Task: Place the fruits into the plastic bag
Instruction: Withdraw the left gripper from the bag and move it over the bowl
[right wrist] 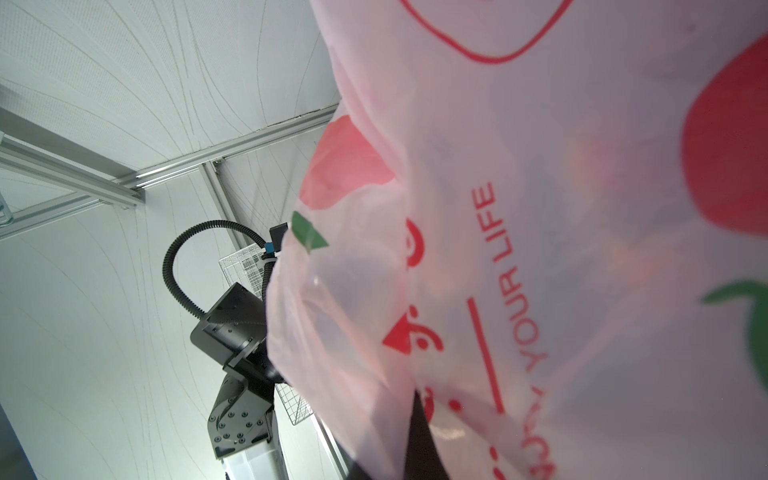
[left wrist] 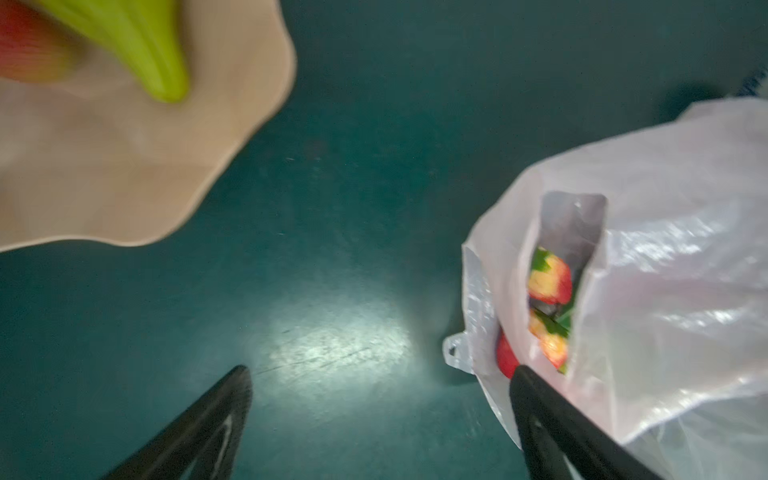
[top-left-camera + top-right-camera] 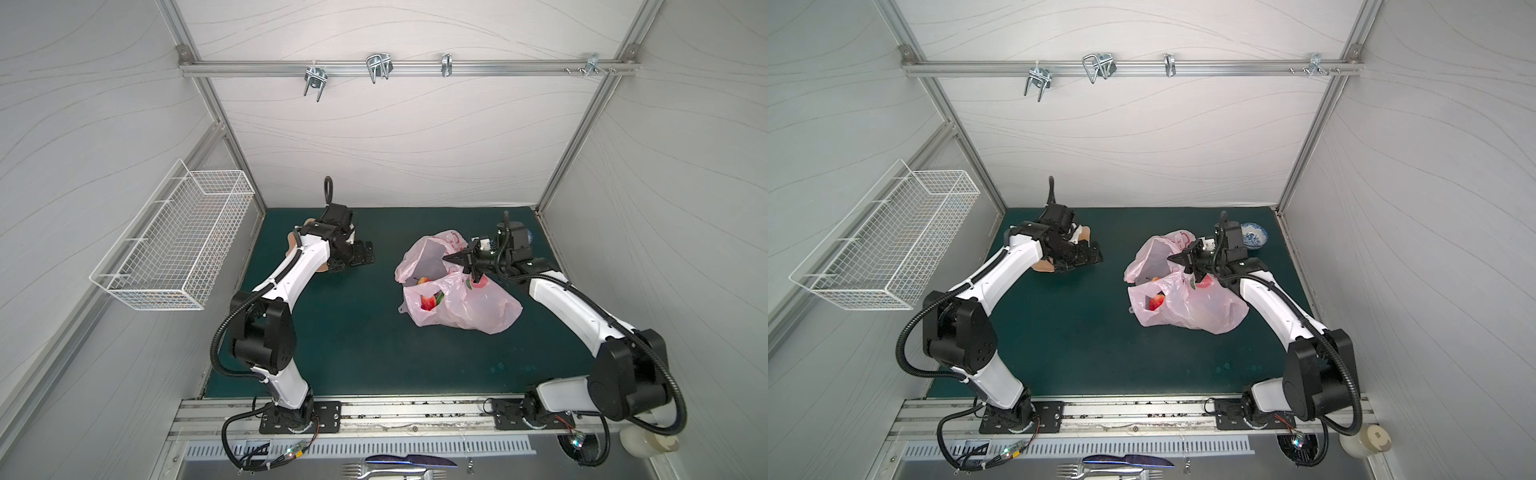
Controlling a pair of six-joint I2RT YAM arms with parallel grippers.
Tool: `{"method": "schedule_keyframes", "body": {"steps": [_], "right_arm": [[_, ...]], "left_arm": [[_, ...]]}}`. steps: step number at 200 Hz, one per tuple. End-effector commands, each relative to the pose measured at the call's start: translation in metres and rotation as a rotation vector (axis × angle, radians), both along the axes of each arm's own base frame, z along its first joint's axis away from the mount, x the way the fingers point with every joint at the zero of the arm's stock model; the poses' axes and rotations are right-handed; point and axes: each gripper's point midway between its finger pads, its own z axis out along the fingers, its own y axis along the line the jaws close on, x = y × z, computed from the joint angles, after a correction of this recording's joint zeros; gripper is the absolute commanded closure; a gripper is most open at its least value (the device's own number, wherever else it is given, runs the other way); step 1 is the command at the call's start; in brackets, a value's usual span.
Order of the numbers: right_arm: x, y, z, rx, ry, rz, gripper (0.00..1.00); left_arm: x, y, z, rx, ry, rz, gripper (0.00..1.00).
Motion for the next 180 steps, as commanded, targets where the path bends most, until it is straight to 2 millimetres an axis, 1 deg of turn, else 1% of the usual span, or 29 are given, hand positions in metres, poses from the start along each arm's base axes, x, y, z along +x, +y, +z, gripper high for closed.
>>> {"method": "schedule_keyframes", "body": {"steps": [1, 23, 38, 54, 105, 113, 115, 119, 180], "right_arm": [[0.005, 0.003, 0.013, 0.024, -0.025, 0.005, 1.00], [0.004, 0.003, 0.013, 0.023, -0.024, 0.011, 1.00], [0.004, 0.003, 0.013, 0.024, -0.024, 0.011, 1.00], [0.004, 0.003, 0.013, 0.022, -0.024, 0.013, 1.00], [0.003, 0.003, 0.011, 0.018, -0.014, 0.018, 1.00], [0.003, 0.003, 0.009, 0.016, -0.009, 0.018, 1.00], [0.003, 0.003, 0.010, 0.015, -0.010, 0.018, 1.00], [0.002, 0.003, 0.009, 0.015, -0.009, 0.020, 1.00], [0.003, 0.002, 0.005, 0.002, 0.004, 0.018, 1.00]], "left_arm": [[0.024, 0.028, 0.012, 0.055, -0.035, 0.083, 0.02], [0.041, 0.047, 0.010, 0.070, -0.036, 0.154, 0.02], [0.055, 0.056, 0.009, 0.060, -0.041, 0.189, 0.02], [0.068, 0.064, 0.002, 0.052, -0.037, 0.222, 0.03], [0.109, 0.077, -0.028, 0.035, -0.024, 0.283, 0.04], [0.111, 0.080, -0.039, 0.036, -0.005, 0.295, 0.04], [0.117, 0.080, -0.034, 0.033, -0.024, 0.298, 0.04], [0.121, 0.081, -0.035, 0.031, -0.028, 0.305, 0.04], [0.150, 0.099, -0.077, 0.055, 0.001, 0.370, 0.09]]}}
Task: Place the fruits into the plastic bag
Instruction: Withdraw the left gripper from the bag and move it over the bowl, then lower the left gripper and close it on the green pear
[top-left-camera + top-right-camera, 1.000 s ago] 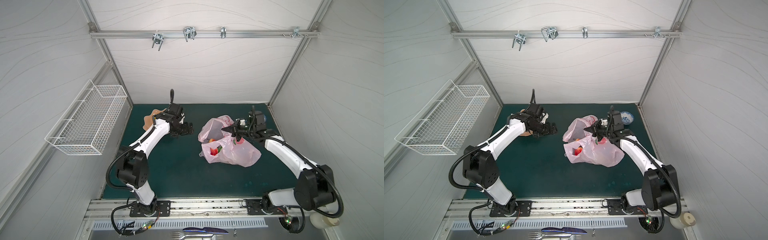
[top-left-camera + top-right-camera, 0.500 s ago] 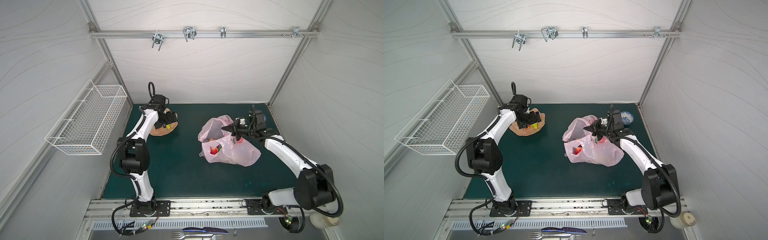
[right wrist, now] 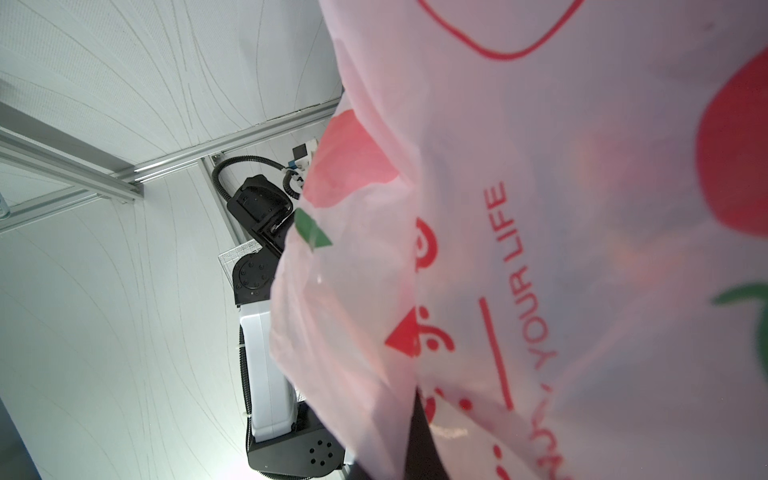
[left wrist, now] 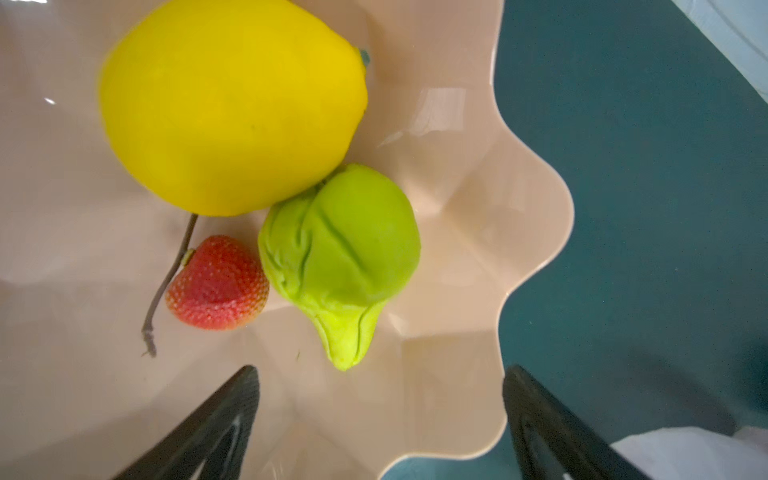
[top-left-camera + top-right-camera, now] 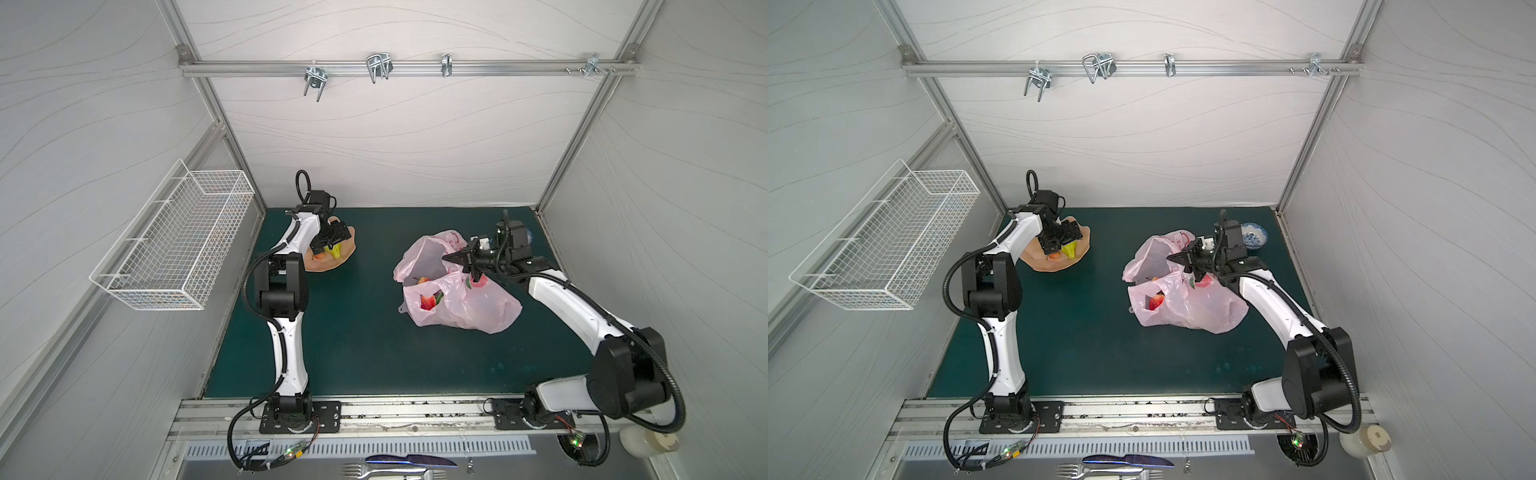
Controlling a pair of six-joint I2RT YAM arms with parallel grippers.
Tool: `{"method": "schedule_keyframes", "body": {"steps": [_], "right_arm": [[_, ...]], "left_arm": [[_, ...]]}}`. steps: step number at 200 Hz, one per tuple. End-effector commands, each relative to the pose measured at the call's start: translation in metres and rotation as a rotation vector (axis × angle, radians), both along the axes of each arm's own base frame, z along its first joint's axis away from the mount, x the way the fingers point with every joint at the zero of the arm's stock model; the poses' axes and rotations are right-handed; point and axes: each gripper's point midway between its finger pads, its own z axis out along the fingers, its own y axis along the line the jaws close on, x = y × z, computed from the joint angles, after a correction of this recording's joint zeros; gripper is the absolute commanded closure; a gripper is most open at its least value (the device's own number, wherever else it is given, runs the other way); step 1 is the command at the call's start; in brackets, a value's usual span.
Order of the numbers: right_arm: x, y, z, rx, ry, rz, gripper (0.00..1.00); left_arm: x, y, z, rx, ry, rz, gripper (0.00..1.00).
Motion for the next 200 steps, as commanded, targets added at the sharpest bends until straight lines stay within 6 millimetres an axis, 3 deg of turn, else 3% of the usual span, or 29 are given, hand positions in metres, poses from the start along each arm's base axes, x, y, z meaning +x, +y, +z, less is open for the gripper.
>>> {"method": "schedule_keyframes", "body": {"steps": [1, 84, 120, 169, 200], "right_arm": [[0.003, 0.001, 0.006, 0.000, 0.001, 0.002, 1.00], [0.005, 0.000, 0.002, -0.016, 0.013, -0.004, 1.00], [0.006, -0.001, 0.001, -0.023, 0.017, -0.011, 1.00], [0.009, 0.001, 0.003, -0.023, 0.011, -0.011, 1.00], [0.010, 0.001, 0.003, -0.024, 0.009, -0.010, 1.00]], "left_arm": [[0.023, 0.014, -0.003, 0.019, -0.040, 0.054, 0.09], [0.044, 0.018, -0.038, 0.002, -0.031, 0.088, 0.16], [0.042, 0.021, -0.043, 0.010, -0.018, 0.083, 0.28], [0.040, 0.022, -0.018, 0.026, -0.066, 0.050, 0.42], [0.032, 0.019, 0.009, 0.016, -0.126, 0.040, 0.51]]}}
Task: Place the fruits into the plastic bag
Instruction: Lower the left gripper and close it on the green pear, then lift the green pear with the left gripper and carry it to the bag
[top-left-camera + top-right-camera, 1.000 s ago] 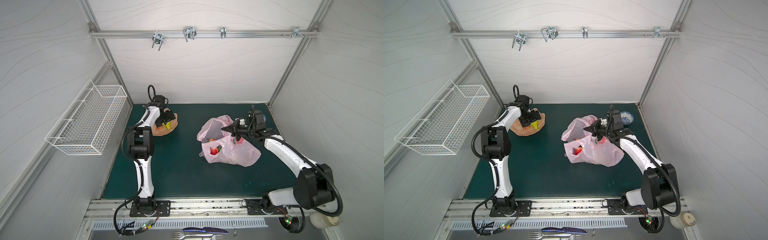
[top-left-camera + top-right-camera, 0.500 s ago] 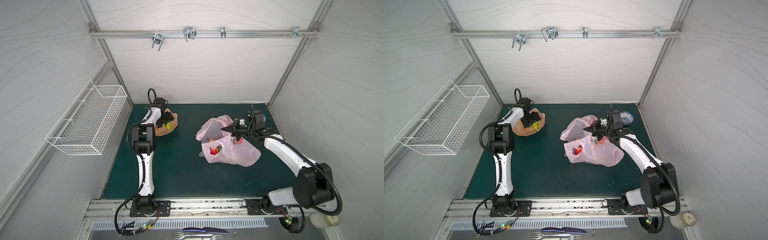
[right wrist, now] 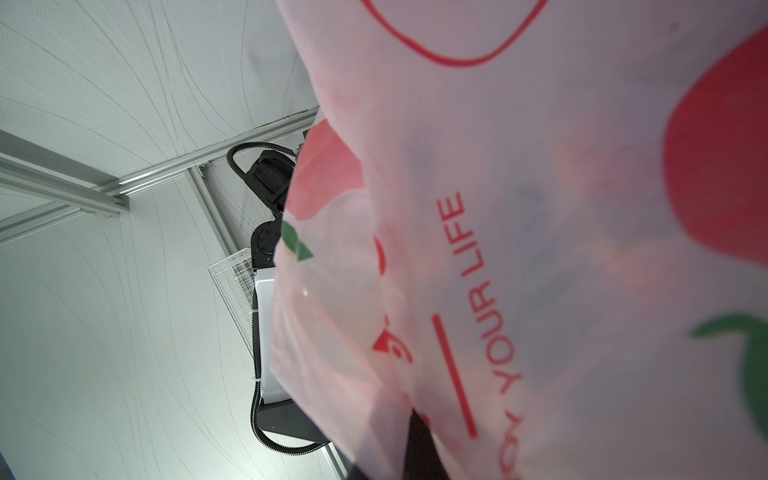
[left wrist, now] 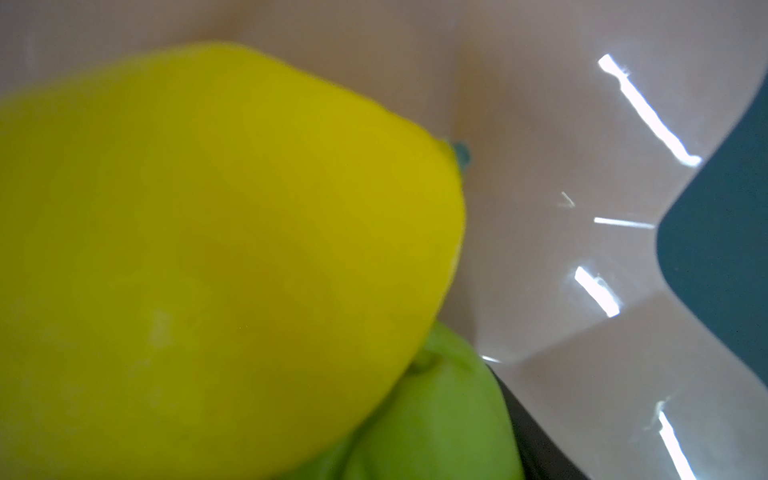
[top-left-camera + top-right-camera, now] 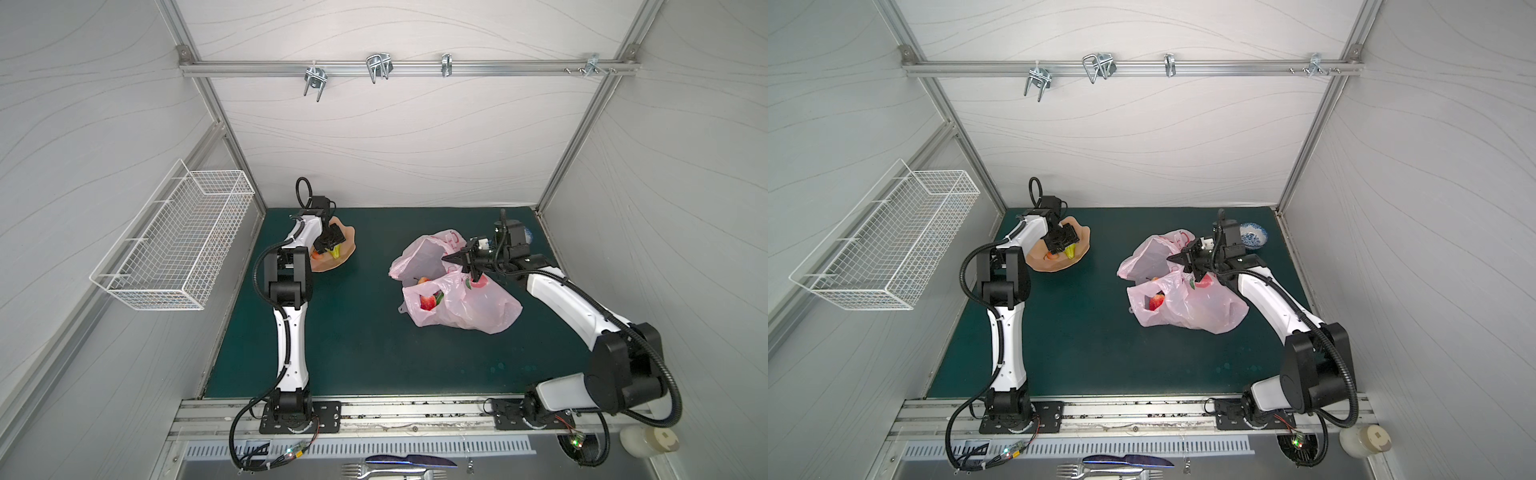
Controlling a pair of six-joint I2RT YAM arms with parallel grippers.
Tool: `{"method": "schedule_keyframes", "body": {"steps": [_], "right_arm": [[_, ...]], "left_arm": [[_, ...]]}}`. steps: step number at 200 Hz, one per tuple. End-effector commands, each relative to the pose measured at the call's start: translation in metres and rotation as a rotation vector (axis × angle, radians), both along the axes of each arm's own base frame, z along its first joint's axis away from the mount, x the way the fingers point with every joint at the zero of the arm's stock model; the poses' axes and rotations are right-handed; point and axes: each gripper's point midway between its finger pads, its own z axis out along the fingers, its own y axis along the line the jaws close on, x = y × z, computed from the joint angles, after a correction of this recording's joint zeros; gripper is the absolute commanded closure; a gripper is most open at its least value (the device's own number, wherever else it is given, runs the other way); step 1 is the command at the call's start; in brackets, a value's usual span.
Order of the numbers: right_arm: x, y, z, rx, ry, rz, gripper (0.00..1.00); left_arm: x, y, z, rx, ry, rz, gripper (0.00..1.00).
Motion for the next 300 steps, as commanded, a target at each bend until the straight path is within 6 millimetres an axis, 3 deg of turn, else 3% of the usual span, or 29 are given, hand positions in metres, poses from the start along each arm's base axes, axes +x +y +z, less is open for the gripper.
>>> {"method": "schedule_keyframes", "body": {"steps": [1, 32, 41, 105, 138, 159, 194, 238, 273, 300], "right_arm": [[0.005, 0.002, 0.008, 0.000, -0.017, -0.001, 1.00], [0.004, 0.001, 0.007, 0.001, -0.017, 0.002, 1.00], [0.003, 0.002, 0.007, 0.002, -0.015, 0.004, 1.00], [0.001, 0.002, 0.007, 0.007, -0.017, 0.009, 1.00], [0.000, 0.002, 0.007, 0.009, -0.016, 0.014, 1.00], [-0.001, 0.002, 0.007, 0.011, -0.013, 0.016, 1.00], [-0.002, 0.003, 0.009, 0.010, -0.018, 0.021, 1.00], [-0.004, 0.002, 0.010, 0.012, -0.019, 0.025, 1.00], [-0.006, 0.002, 0.010, 0.009, -0.022, 0.028, 1.00], [-0.009, 0.002, 0.008, 0.006, -0.018, 0.028, 1.00]], "left_arm": [[0.006, 0.002, 0.054, 0.002, -0.129, -0.010, 0.51], [-0.004, -0.011, 0.094, -0.030, -0.211, -0.057, 0.55], [-0.014, -0.015, 0.092, -0.030, -0.198, -0.078, 0.55], [-0.052, -0.055, 0.161, -0.058, -0.367, -0.280, 0.60], [-0.080, -0.100, 0.190, -0.074, -0.472, -0.497, 0.66], [-0.110, -0.138, 0.207, -0.083, -0.559, -0.662, 0.72], [-0.166, -0.183, 0.196, -0.077, -0.554, -0.887, 0.75], [-0.222, -0.215, 0.182, -0.117, -0.599, -1.082, 0.78], [-0.242, -0.223, 0.163, -0.132, -0.568, -1.171, 0.78], [-0.245, -0.230, 0.154, -0.134, -0.560, -1.219, 0.78]]}}
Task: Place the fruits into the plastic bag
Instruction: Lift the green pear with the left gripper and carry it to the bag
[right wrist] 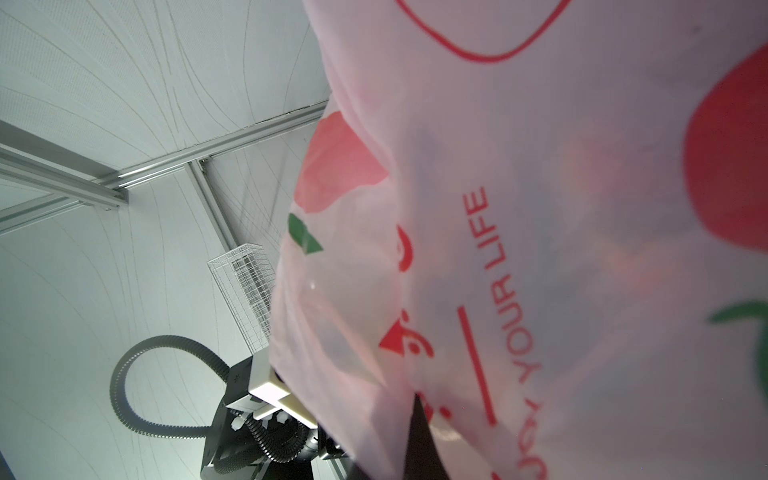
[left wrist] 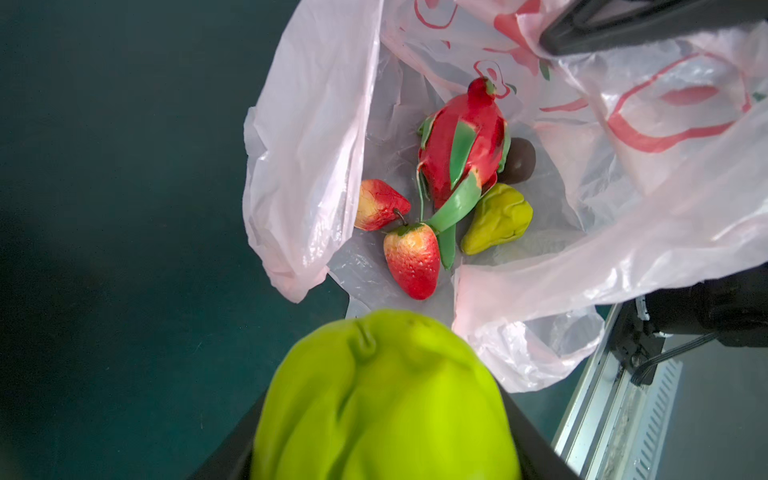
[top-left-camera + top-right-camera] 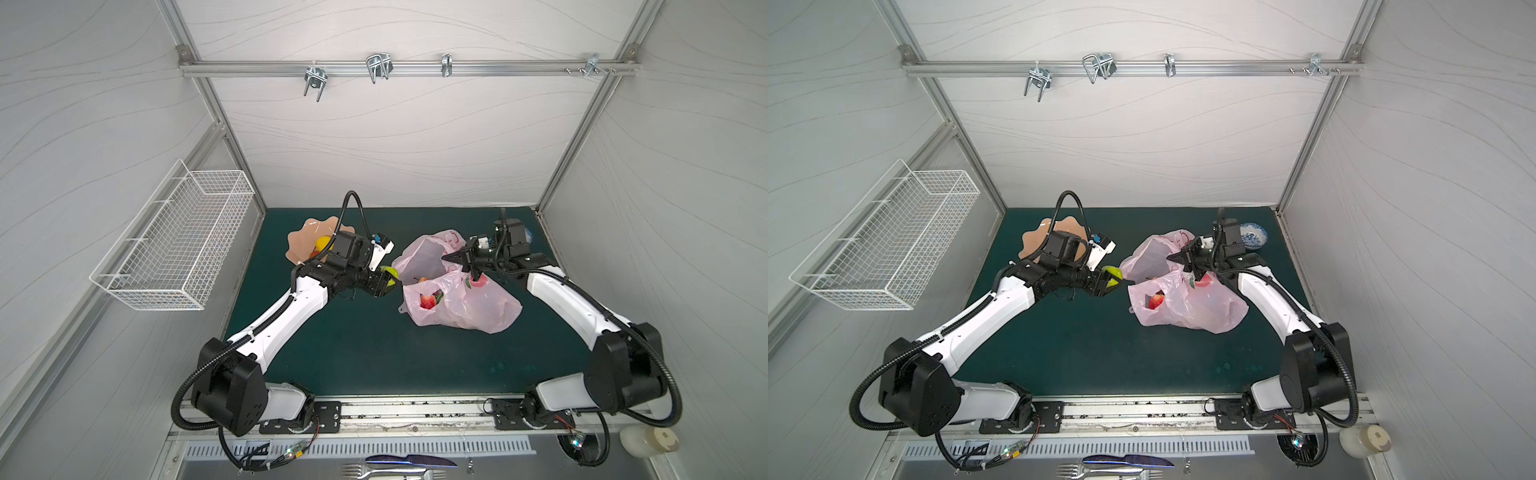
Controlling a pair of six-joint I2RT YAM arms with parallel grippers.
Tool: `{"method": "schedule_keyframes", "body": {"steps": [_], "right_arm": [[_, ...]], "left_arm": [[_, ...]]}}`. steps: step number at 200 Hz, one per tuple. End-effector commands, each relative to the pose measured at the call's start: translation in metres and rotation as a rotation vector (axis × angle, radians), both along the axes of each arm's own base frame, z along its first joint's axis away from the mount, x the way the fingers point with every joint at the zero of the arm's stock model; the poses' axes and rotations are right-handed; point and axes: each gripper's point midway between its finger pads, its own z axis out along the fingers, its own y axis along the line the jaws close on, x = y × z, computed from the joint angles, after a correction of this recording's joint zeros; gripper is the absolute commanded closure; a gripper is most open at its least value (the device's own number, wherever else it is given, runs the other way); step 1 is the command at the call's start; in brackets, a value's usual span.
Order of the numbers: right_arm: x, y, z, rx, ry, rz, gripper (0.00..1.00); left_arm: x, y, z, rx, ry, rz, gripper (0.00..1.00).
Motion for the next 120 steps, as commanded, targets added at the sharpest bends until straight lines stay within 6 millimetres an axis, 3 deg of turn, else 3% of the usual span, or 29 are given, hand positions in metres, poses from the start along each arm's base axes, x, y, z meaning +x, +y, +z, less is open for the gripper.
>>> {"method": "schedule_keyframes", "body": {"steps": [1, 46, 120], "right_arm": [[-0.008, 0.002, 0.007, 0.007, -0.010, 0.016, 1.00], [-0.011, 0.004, 0.008, 0.004, -0.013, 0.021, 1.00], [-0.013, 0.006, 0.007, 0.002, -0.011, 0.026, 1.00]], "left_arm": [[-0.001, -0.014, 0.008, -0.020, -0.077, -0.098, 0.77], [0.013, -0.022, -0.004, 0.008, -0.061, -0.108, 0.78], [0.036, -0.054, -0.024, 0.080, -0.060, -0.172, 0.80]]}}
